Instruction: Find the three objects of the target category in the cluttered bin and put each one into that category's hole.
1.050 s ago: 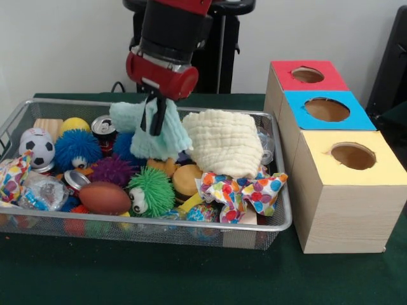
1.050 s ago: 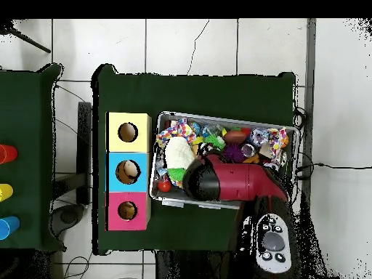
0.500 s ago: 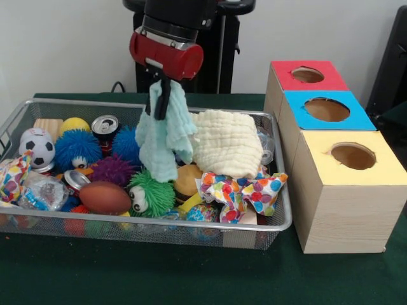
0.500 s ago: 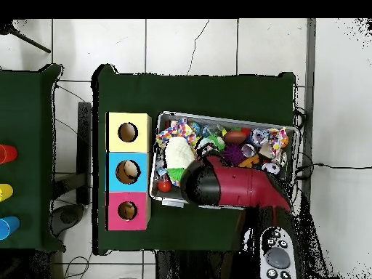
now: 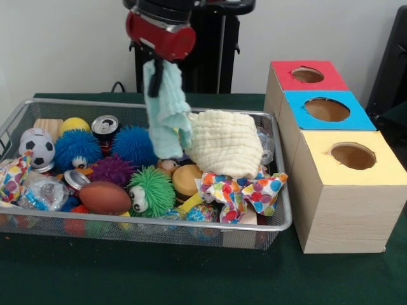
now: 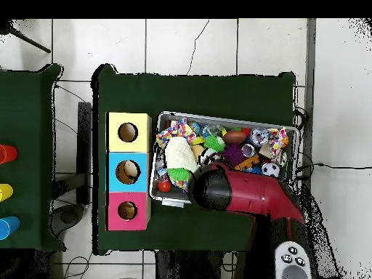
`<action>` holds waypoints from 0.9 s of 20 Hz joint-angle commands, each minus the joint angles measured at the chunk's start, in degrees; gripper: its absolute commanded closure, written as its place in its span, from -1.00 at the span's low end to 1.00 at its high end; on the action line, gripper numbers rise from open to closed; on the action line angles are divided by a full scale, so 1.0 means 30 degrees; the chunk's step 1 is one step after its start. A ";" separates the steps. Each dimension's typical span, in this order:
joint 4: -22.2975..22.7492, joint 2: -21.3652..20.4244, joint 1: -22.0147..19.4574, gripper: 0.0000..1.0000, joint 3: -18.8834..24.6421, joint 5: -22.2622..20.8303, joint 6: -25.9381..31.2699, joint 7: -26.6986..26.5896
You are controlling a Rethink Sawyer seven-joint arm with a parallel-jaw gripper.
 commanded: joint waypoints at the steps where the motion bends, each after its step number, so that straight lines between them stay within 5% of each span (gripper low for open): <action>1: 0.0363 -0.0763 -0.2935 1.00 0.1950 -0.1935 0.1046 -0.5476; 9: 0.0486 -0.0711 -0.5275 1.00 0.3838 -0.3897 0.0043 -0.6108; 18: 0.0002 0.0585 -0.6533 1.00 0.5190 -0.5364 -0.0814 -0.4567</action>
